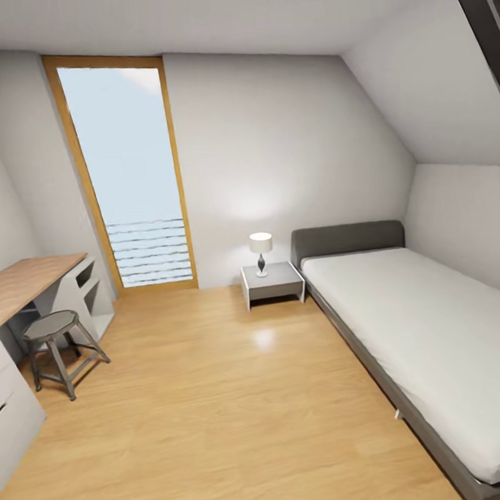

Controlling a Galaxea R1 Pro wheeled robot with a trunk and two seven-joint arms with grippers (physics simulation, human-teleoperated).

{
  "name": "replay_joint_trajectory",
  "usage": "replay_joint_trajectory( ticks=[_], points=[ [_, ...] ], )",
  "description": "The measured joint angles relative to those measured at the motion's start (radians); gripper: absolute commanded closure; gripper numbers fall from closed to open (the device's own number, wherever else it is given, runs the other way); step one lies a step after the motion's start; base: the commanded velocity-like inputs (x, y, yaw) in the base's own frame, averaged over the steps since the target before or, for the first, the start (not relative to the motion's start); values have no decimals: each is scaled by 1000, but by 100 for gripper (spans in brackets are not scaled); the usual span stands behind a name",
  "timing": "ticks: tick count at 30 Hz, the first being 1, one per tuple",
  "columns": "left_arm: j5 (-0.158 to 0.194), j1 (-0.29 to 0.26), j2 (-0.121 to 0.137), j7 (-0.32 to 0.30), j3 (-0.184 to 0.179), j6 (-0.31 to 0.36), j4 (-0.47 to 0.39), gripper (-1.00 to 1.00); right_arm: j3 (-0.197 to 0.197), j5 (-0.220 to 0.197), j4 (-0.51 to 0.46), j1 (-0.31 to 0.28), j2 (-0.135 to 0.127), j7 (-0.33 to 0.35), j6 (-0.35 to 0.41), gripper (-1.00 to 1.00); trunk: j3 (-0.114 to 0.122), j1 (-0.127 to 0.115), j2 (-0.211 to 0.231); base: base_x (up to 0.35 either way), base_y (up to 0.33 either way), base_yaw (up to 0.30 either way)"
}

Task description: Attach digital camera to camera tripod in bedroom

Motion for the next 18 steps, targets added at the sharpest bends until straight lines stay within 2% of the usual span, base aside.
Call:
replay_joint_trajectory(
  ticks=[8,14,18],
  points=[
    [0,0,1,0,0,0,0,100,2,3,0,0,5,-1,10,-100,0,0,0,247,-178,59],
    [1,0,1,0,0,-1,0,100,2,4,0,0,6,-1,5,-100,0,0,0,242,-171,230],
    [2,0,1,0,0,-2,0,100,2,4,0,0,6,-1,4,-100,0,0,0,136,-85,266]
  ],
)
